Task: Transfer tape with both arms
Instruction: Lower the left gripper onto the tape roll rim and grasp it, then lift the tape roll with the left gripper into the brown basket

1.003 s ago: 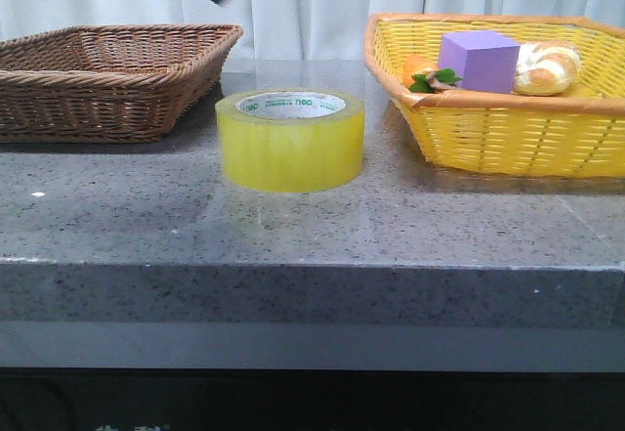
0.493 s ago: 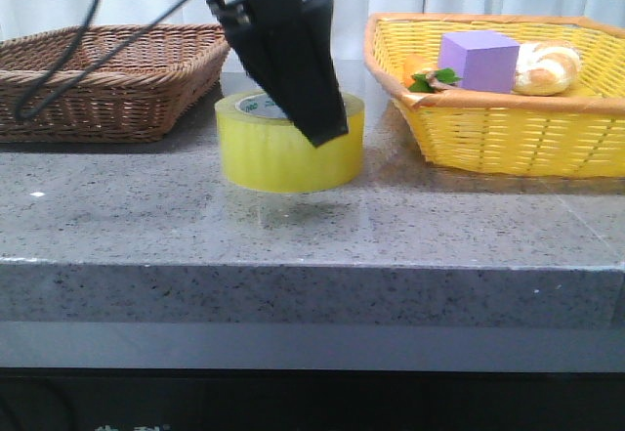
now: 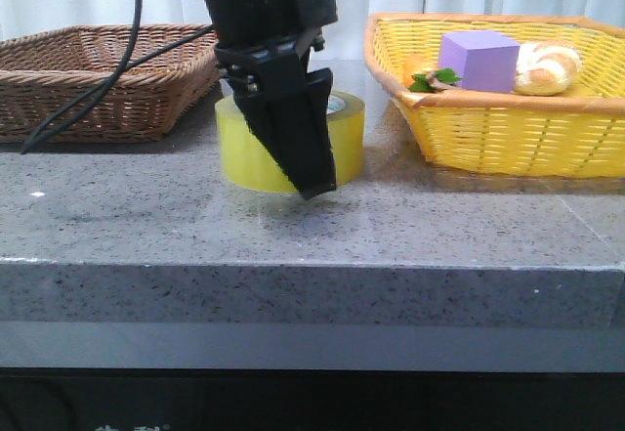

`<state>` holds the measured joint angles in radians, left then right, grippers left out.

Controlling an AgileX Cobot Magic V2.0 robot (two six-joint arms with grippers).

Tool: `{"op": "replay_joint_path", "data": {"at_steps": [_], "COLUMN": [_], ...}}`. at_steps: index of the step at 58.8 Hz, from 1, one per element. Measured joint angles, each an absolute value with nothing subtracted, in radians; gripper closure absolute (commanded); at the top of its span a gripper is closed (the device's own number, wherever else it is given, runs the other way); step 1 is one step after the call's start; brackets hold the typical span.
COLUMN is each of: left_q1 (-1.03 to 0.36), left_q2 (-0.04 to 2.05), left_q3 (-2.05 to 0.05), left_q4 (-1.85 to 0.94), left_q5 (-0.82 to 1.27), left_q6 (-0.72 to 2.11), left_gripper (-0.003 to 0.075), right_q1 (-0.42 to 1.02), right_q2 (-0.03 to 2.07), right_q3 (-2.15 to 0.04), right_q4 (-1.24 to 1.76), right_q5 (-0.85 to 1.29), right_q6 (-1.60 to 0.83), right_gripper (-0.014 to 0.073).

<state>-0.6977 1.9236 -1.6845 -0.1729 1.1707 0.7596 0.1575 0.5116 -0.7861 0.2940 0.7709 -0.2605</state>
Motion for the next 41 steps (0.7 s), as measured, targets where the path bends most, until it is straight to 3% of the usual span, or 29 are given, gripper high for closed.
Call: {"op": "replay_joint_path", "data": {"at_steps": [7,15,23,41], "left_q1": [-0.698,-0.698,-0.698,-0.698], "left_q2": [1.928,1.928,1.928,1.928], "left_q3": [-1.684,-1.687,-1.689,-1.733], "left_q4": [-0.163,-0.155,-0.155,-0.155], "left_q5": [1.173,1.175,1.194,1.245], "left_q6": [0.76,0.756,0.754,0.665], "left_gripper": [0.0314,0.0494,0.0627,0.0647], "right_q1": [0.158,0.158,0.158,0.158], "right_q2": [0.512,0.512,0.512,0.512], "right_q3": [-0.786,-0.786,-0.786,-0.786], "right_q4": [0.294,0.294,0.294,0.294], "right_q5": [0.771,0.771,0.771,0.771], "right_q6": [-0.26,-0.26,-0.26,-0.26], "right_gripper": [0.0128,0.0128,0.0128,0.0128]}}
